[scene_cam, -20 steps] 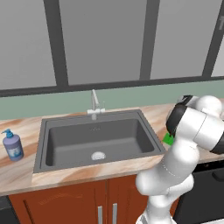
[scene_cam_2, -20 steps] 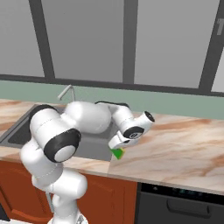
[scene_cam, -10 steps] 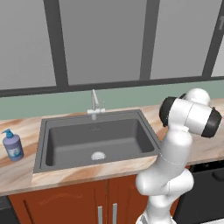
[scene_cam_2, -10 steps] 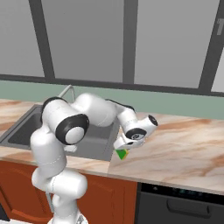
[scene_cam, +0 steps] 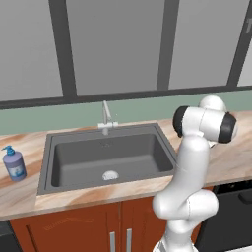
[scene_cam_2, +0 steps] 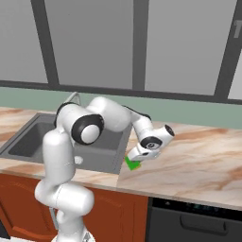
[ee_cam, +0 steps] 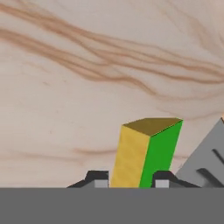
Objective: Restock the sink supplies by placing the sponge and soap dispenser on the counter and next to the sink. Make sure the soap dispenser is upright.
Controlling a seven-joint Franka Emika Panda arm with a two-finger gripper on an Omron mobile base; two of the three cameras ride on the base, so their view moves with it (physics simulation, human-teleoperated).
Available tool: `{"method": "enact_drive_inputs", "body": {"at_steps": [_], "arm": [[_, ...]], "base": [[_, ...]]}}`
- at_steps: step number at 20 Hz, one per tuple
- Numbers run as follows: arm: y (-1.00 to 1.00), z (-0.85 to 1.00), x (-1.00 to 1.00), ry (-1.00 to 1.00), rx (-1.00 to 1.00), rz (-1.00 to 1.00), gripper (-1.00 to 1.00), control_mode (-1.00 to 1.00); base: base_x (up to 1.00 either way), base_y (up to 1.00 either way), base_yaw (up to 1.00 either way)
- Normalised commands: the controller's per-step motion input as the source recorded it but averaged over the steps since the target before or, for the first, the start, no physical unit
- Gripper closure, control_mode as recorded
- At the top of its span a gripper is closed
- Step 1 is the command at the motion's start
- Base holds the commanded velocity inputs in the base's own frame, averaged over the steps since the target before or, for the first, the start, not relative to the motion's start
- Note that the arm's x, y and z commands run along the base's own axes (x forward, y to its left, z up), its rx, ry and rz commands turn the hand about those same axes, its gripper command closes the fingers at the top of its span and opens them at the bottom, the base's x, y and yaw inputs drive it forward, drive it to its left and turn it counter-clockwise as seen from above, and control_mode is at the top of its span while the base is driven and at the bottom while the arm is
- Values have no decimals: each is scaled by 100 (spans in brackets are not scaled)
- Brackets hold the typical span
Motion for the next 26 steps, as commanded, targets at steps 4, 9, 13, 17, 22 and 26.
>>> {"method": "enact_drive_inputs", "body": {"at_steps": [4, 9, 13, 17, 22, 26], "arm": [[0, -24, 0, 0, -1, -5, -100, -100], [0, 0, 0, 0, 0, -8, -100, -100], [0, 5, 0, -5, 0, -8, -100, -100], [0, 36, -6, -13, 0, -13, -100, -100], [0, 67, -66, -23, 0, -15, -100, -100], [0, 92, -93, -23, 0, -16, -100, -100]], "base": [[0, 0, 0], [0, 0, 0], [0, 0, 0], [0, 0, 0], [0, 0, 0], [0, 0, 0]]}}
